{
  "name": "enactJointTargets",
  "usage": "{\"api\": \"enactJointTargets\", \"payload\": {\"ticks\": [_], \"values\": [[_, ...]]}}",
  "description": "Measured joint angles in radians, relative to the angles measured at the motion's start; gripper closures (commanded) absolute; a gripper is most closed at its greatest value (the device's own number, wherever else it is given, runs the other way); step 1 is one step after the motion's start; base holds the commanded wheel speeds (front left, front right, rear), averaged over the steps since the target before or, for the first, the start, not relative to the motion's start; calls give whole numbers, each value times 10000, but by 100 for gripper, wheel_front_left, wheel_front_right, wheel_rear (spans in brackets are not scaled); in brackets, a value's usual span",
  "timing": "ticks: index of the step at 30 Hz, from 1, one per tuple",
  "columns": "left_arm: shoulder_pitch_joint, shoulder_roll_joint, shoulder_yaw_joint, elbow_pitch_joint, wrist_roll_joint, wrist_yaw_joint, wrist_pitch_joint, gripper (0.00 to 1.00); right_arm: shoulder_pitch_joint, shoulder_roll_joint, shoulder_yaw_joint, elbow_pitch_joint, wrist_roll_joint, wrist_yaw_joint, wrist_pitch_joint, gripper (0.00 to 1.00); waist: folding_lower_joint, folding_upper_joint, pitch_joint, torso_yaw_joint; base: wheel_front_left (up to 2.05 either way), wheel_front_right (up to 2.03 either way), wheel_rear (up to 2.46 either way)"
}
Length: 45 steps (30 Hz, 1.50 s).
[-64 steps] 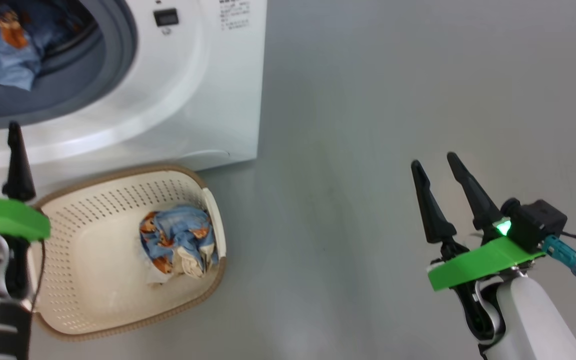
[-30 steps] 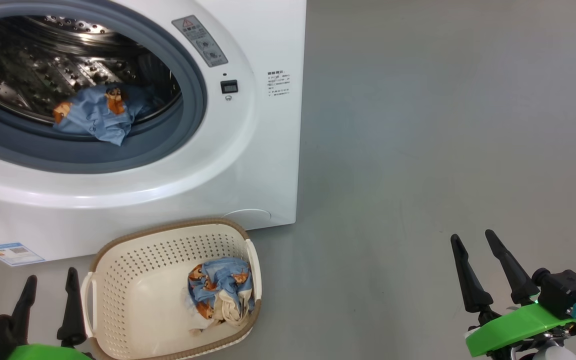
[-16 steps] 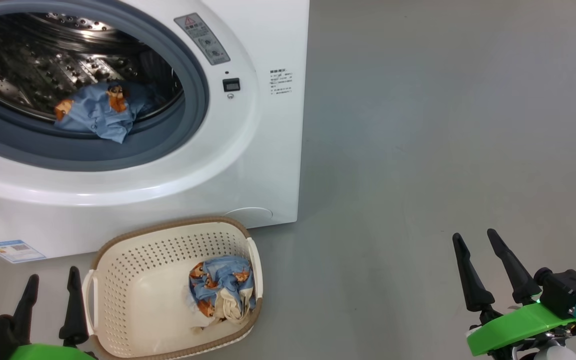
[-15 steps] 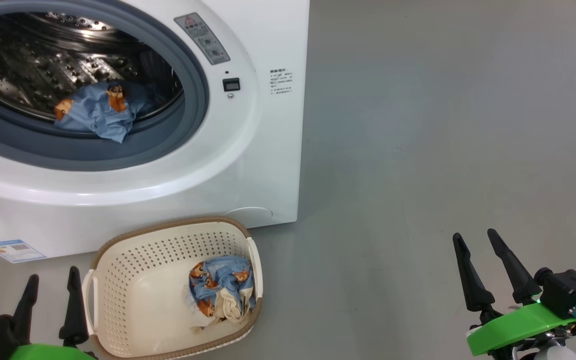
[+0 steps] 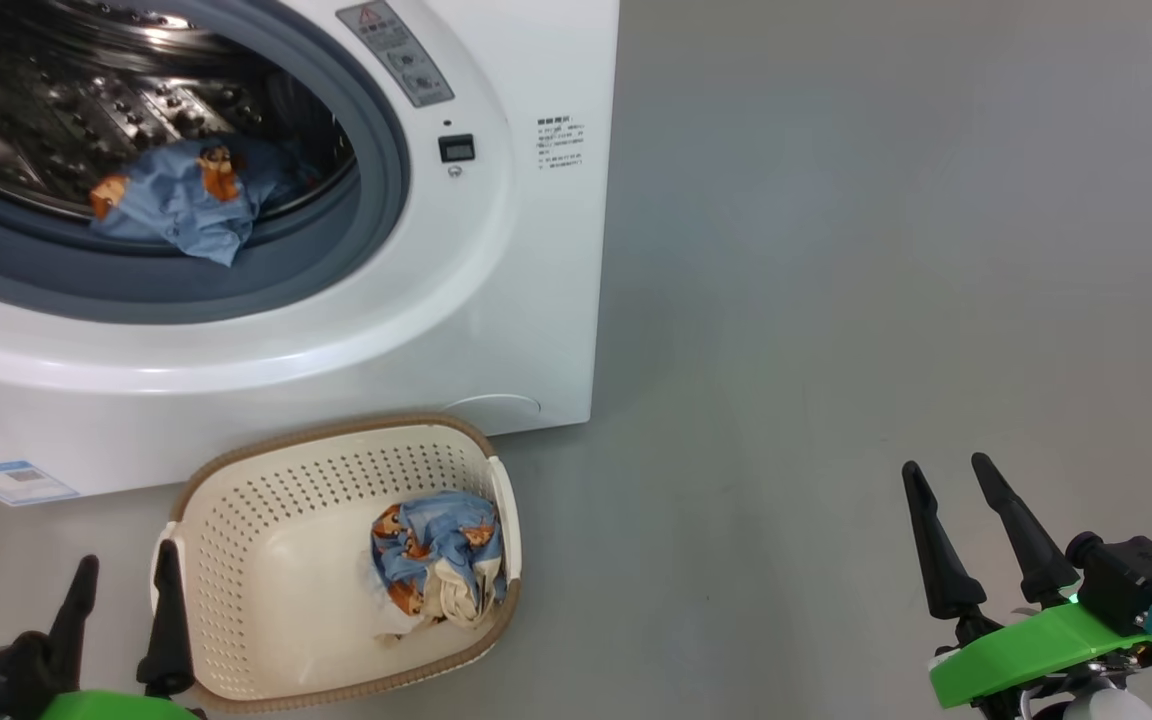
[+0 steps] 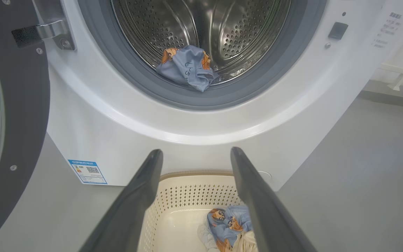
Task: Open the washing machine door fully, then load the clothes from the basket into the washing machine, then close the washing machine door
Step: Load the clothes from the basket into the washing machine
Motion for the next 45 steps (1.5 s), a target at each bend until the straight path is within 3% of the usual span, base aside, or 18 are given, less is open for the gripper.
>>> {"api": "enactJointTargets", "payload": {"ticks": [13,25,39,45], "values": [[-479,12,-773,880,-278,0,0,0,-655,336,15,-125,-4,0,0,0,0,1,954,-93,0,0,0],[-1859,439,-1728,2011,-807,0,0,0,-1499,621,-17,-280,-31,0,0,0,0,0,2237,-282,0,0,0],[-4203,1101,-3812,4155,-1680,0,0,0,-2511,930,67,-428,-31,0,-2,0,0,0,3945,-688,0,0,0],[-4998,1484,-5223,4995,-2209,0,0,0,-2767,984,174,-489,31,0,-2,0,0,0,4582,-967,0,0,0]]}}
